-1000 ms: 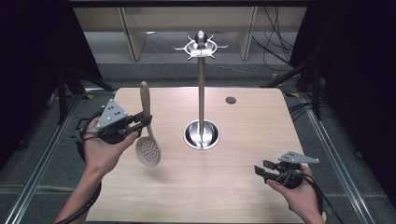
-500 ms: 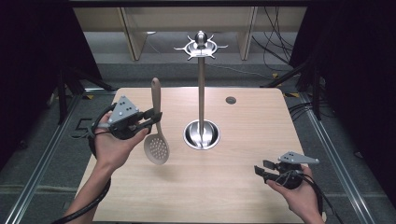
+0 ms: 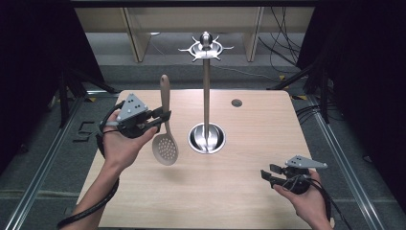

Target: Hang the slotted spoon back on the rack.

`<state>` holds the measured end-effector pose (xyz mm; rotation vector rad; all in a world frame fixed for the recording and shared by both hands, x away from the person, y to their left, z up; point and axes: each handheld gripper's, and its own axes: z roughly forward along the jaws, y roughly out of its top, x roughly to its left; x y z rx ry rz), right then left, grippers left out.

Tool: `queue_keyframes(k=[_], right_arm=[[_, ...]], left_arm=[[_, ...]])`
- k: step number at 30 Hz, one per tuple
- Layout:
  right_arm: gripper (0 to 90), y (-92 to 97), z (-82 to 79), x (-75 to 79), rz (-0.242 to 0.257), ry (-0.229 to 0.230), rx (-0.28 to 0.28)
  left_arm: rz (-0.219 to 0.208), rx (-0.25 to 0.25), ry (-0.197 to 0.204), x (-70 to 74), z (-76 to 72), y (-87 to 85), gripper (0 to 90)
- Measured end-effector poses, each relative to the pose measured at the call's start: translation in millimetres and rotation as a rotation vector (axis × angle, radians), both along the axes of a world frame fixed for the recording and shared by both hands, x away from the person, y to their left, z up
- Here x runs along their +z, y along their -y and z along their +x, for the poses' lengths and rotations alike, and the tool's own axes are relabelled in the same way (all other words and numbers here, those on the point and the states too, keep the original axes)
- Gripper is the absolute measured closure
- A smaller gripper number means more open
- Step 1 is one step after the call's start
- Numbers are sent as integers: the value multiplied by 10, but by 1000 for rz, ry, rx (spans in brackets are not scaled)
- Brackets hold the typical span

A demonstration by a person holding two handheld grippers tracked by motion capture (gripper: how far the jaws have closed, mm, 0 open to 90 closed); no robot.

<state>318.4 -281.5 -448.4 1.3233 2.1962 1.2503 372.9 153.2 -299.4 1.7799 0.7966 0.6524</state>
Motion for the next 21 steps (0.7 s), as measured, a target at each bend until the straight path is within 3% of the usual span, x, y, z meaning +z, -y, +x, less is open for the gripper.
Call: queue_keyframes(k=[6,8,17,18,21], right_arm=[[529,-13,-19,10,-4,-15,-18],[530,0,-7,9,-23,6,-7],[529,-2,-8,9,-27,7,-4],[529,-21,-24,12,-3,-22,-16],[529,-25,-27,13,-1,-28,-17]], left_arm=[[-4,-2,1,16,32,53,745],[-5,-1,2,21,41,68,745],[-13,3,2,50,89,126,745],[-15,1,4,51,96,134,745],[-18,2,2,55,114,157,745]])
